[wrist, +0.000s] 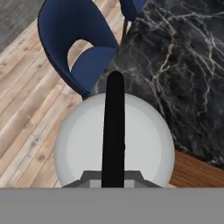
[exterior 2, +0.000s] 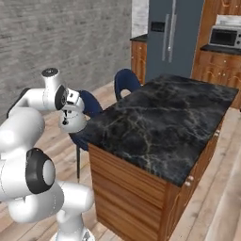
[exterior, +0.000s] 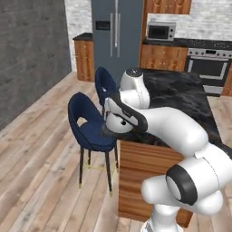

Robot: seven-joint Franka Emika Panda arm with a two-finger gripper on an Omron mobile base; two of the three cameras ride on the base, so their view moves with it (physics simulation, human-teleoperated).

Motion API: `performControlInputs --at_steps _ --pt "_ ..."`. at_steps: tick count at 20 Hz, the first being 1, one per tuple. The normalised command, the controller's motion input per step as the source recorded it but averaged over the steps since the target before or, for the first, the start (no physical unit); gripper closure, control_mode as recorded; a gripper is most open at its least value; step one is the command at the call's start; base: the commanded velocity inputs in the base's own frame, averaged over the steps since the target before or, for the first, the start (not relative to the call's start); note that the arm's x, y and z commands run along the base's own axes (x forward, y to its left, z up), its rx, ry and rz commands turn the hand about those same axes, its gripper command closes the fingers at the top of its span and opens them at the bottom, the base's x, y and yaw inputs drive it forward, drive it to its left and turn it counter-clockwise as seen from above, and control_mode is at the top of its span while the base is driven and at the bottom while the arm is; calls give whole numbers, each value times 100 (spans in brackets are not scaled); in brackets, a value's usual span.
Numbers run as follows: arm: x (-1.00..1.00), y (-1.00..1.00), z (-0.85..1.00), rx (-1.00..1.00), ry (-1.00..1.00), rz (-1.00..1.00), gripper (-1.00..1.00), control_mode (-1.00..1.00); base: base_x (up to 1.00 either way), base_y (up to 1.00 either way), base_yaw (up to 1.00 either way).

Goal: The kettle is done boiling. Turn off the stove, then wait for 300 timesteps before moving the kettle to the dining table.

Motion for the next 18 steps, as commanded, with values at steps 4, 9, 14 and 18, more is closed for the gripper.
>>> performControlInputs --at_steps 4,9,14,18 --pt "0 0 0 0 0 0 100 100 14 14 -42" --pt "0 0 0 0 0 0 100 100 25 7 -44" --pt "0 0 0 0 0 0 100 100 52 26 -43" --pt "0 0 0 0 0 0 100 100 48 43 -39"
